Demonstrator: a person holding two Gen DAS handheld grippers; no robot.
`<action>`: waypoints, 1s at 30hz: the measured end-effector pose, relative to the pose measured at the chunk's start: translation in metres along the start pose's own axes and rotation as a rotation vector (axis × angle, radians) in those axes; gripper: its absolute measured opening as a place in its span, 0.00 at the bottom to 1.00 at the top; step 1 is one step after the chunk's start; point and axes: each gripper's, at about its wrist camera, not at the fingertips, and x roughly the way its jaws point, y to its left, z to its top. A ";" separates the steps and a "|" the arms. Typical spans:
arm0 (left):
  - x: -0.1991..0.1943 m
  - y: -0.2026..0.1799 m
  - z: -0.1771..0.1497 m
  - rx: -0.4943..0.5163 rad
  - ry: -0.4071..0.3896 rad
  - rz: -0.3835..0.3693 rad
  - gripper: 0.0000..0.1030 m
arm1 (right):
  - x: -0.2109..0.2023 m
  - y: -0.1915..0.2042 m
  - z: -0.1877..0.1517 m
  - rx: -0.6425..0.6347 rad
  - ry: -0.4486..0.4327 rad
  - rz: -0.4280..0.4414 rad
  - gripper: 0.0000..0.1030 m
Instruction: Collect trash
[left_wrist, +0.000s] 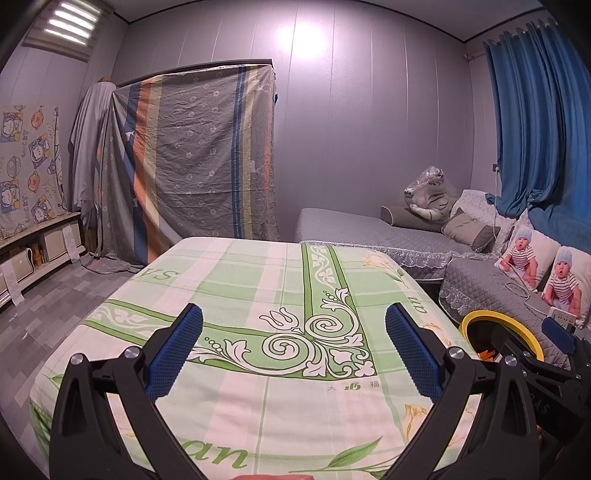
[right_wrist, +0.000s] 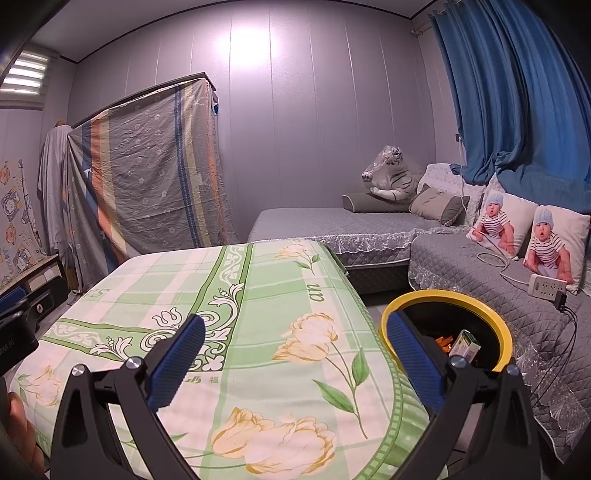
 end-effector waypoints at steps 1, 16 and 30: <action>0.000 0.000 0.000 0.001 0.000 0.001 0.92 | 0.000 0.000 0.000 0.001 0.000 0.000 0.92; 0.001 -0.001 -0.001 -0.001 0.005 -0.004 0.92 | 0.000 0.000 -0.004 0.010 0.009 0.003 0.92; 0.002 -0.002 -0.003 0.000 0.008 -0.002 0.92 | 0.001 0.000 -0.004 0.022 0.012 -0.001 0.92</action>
